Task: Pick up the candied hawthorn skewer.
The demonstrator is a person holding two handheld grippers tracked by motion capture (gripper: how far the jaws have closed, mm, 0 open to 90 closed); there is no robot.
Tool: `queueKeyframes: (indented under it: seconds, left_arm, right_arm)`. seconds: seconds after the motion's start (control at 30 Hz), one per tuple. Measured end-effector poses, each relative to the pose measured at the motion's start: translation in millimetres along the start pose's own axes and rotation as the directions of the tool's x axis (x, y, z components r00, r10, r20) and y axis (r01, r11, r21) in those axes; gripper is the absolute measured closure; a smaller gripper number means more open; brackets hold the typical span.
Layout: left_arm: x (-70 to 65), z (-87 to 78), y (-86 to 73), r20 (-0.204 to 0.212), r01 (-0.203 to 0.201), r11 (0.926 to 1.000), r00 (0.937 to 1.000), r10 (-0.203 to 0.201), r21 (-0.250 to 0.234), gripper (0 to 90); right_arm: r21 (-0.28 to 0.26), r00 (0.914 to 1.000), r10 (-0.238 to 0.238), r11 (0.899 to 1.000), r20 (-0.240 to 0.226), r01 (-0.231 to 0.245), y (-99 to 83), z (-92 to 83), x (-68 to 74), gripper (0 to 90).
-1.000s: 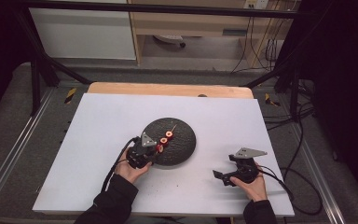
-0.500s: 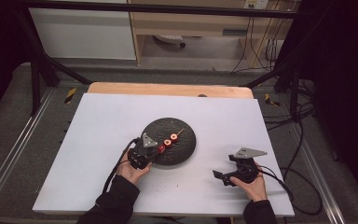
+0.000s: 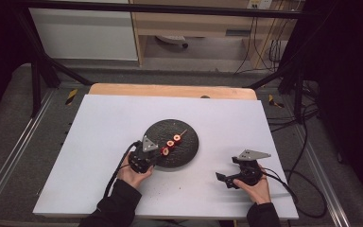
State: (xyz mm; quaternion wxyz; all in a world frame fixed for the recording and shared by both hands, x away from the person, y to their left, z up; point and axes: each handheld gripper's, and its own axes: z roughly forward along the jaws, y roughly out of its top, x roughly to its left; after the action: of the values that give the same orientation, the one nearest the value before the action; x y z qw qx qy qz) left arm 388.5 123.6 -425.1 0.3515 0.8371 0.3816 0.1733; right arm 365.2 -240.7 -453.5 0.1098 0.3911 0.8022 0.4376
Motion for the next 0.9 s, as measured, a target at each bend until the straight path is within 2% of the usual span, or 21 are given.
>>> queueKeyframes:
  seconds: [0.27, 0.47, 0.67, 0.9]
  left_arm:
    - [2.4, -13.5, -2.4, 0.020, 0.003, 0.9986, 0.9998, -0.002, -0.052, 88.5]
    - [7.1, -25.5, -9.4, 0.045, 0.020, 0.9962, 0.9989, -0.017, -0.085, 88.5]
    - [13.1, -37.2, -19.7, 0.070, 0.040, 0.9927, 0.9970, -0.032, -0.114, 88.5]
    - [17.7, -48.0, -33.1, 0.075, 0.045, 0.9885, 0.9966, -0.034, -0.144, 88.5]
  right_arm:
    - [-0.001, 1.0000, 0.008, 1.000, -0.001, -0.008, 0.0, -0.3, 0.5, 0.7]
    - [-0.003, 0.9999, 0.012, 1.000, -0.002, -0.012, 0.1, -0.2, 0.6, 0.7]
    - [-0.004, 0.9999, 0.013, 1.000, -0.001, -0.013, 0.5, 0.3, 0.8, 0.6]
    - [-0.010, 0.9999, 0.016, 1.000, -0.007, -0.016, 2.2, 1.4, 3.1, 0.6]
